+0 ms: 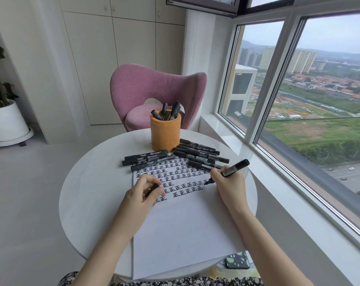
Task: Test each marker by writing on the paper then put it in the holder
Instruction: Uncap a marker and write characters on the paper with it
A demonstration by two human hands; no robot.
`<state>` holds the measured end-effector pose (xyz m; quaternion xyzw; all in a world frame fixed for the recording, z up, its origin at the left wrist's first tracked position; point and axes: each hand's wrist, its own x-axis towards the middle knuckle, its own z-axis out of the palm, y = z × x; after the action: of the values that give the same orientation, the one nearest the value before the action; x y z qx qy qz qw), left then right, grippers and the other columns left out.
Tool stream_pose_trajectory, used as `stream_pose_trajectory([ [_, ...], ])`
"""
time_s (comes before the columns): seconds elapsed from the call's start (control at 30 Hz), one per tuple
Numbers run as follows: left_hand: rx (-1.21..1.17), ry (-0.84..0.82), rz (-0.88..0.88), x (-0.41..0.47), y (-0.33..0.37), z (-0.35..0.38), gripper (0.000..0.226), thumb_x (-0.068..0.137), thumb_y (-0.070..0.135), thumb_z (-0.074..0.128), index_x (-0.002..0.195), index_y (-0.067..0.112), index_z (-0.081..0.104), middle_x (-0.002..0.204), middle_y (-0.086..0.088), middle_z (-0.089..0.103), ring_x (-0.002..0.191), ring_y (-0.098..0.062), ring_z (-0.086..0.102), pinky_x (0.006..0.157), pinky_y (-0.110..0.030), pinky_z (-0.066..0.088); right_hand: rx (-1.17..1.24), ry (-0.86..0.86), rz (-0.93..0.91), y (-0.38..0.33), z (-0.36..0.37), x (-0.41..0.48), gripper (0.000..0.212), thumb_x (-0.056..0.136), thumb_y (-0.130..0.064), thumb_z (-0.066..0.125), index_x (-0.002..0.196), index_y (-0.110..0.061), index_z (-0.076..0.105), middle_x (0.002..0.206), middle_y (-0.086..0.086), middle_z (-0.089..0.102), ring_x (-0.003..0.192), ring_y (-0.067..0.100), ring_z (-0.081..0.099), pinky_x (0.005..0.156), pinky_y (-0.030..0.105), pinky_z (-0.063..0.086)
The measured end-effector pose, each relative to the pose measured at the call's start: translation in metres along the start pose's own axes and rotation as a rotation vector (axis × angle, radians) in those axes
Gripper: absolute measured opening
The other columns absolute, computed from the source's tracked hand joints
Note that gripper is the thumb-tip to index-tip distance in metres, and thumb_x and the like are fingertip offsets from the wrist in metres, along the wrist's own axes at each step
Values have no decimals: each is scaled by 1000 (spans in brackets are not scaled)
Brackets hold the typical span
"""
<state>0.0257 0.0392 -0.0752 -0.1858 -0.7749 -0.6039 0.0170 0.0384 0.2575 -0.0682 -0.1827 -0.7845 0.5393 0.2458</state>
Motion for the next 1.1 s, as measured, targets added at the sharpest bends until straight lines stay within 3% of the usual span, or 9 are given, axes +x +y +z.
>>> stream_pose_trajectory([
  [0.23,3,-12,-12,0,-1,0,6,90,13,59,90,15,54,75,9,70,59,2,56,60,-7,42,-1,-8,-1,2,1,1,29,79,-13,58,62,4,42,58,10,36,57,15,28,54,28,22],
  [0.5,22,-23,-4,0,-2,0,6,90,13,59,89,17,54,77,11,71,60,1,56,61,-9,43,-26,-7,-37,0,4,1,26,81,-11,59,62,-8,42,57,8,34,55,15,27,47,25,20],
  [0.9,22,-25,-18,0,-3,-1,6,90,14,59,89,17,54,81,5,72,72,-5,62,64,-16,46,-45,37,-55,0,2,0,27,80,-7,56,63,-10,35,56,1,29,56,14,23,43,22,19],
  [1.1,19,-23,-21,-1,-2,-1,5,90,15,59,89,16,55,80,4,72,67,-1,60,64,-18,45,3,35,-22,2,0,2,25,80,-8,57,62,-10,41,52,-1,33,47,8,25,41,19,21],
])
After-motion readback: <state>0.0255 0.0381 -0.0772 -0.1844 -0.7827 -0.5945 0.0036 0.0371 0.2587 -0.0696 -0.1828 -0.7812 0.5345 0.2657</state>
